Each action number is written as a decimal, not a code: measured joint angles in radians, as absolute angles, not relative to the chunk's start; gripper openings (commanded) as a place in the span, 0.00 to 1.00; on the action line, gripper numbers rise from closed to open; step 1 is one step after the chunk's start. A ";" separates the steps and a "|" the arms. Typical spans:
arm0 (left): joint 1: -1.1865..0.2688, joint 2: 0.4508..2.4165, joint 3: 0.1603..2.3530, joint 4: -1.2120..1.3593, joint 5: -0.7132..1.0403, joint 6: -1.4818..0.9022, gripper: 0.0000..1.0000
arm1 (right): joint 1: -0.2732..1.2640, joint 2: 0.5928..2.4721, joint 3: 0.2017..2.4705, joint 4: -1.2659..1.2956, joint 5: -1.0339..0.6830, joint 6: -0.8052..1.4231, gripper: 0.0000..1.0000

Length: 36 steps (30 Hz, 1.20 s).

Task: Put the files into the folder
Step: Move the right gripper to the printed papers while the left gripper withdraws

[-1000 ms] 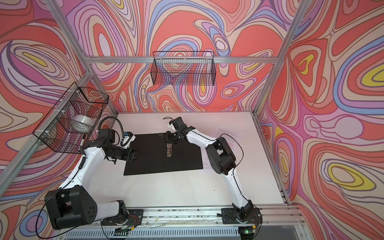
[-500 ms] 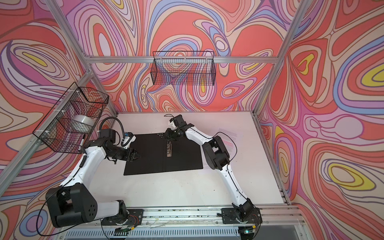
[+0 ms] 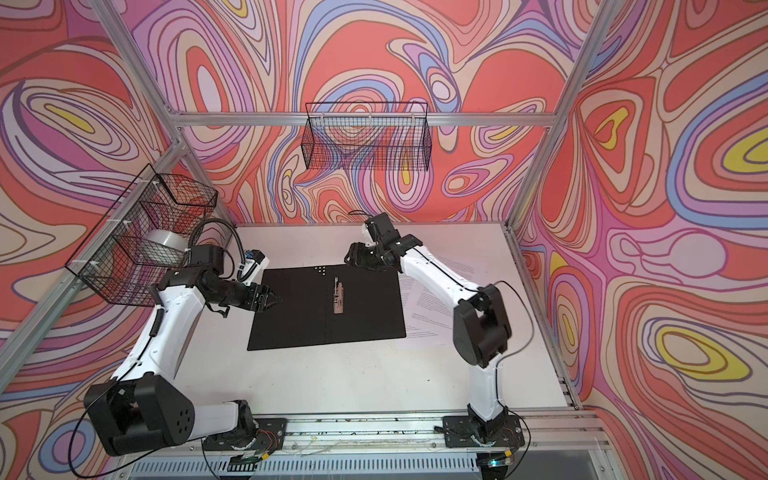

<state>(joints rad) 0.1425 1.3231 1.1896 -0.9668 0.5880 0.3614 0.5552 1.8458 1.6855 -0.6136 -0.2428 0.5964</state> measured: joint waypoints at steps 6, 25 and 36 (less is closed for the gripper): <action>0.086 1.314 1.178 -0.968 0.628 0.362 0.70 | 0.487 1.442 1.330 -0.715 -0.062 0.675 0.82; -0.127 1.341 1.116 -0.878 0.584 0.253 0.71 | 0.032 1.422 0.920 -0.825 -0.035 0.706 0.91; -0.127 1.369 1.053 -0.834 0.509 0.239 0.71 | -0.016 1.597 0.973 -0.779 -0.070 0.637 0.94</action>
